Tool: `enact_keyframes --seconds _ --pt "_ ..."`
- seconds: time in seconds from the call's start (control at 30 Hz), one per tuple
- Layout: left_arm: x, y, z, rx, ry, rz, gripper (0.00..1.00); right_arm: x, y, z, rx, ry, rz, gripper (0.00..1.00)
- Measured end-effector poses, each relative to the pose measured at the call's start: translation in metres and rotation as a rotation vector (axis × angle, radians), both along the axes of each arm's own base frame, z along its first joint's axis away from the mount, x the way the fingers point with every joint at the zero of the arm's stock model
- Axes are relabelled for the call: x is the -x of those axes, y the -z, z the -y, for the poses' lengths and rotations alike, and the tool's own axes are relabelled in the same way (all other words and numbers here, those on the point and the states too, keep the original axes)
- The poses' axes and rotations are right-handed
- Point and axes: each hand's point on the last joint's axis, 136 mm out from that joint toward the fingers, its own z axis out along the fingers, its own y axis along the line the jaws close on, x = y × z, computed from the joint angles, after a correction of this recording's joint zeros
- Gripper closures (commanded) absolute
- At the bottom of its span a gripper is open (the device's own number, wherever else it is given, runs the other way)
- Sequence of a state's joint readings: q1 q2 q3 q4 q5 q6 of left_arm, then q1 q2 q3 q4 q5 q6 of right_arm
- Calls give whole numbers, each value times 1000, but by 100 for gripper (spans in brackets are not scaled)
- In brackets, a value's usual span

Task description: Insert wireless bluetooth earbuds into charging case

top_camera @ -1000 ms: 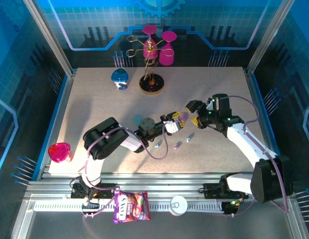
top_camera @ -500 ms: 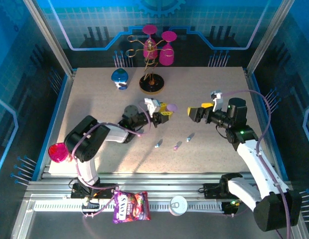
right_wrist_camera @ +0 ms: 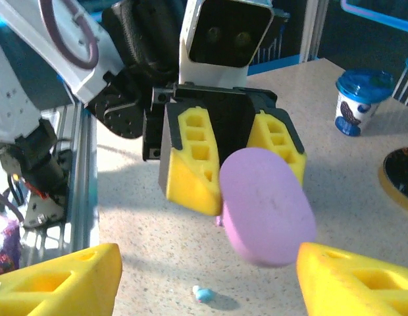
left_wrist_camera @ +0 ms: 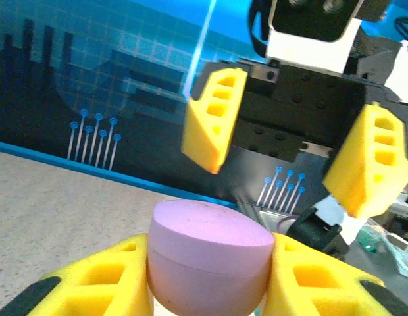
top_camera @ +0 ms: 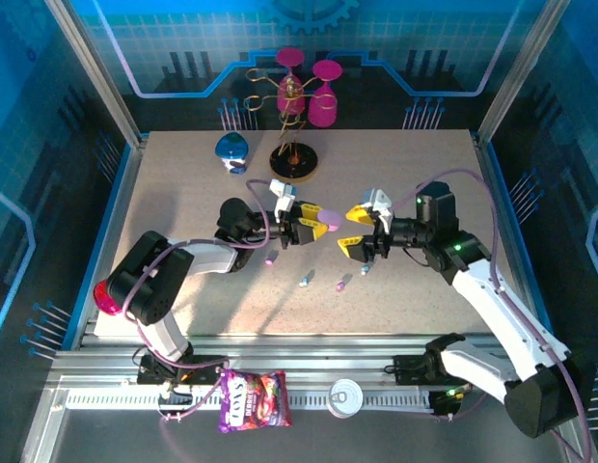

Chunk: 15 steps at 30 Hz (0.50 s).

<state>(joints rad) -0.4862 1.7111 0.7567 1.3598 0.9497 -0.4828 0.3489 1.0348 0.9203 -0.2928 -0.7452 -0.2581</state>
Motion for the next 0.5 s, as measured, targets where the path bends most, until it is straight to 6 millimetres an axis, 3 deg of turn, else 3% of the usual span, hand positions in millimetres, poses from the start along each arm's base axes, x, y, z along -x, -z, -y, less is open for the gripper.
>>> enact_keyframes --seconds 0.33,0.4,0.43,0.5 --pt "18 -19 -6 6 66 7 77 -2 -7 -20 22 -118 40 53" --pt "20 -20 -6 6 73 8 77 -2 -9 -21 19 -126 45 51" --pt "21 -21 -6 5 76 8 77 -2 -9 -21 18 -127 43 42" --pt "21 -21 -6 4 79 7 77 -3 -9 -22 19 -126 40 38"
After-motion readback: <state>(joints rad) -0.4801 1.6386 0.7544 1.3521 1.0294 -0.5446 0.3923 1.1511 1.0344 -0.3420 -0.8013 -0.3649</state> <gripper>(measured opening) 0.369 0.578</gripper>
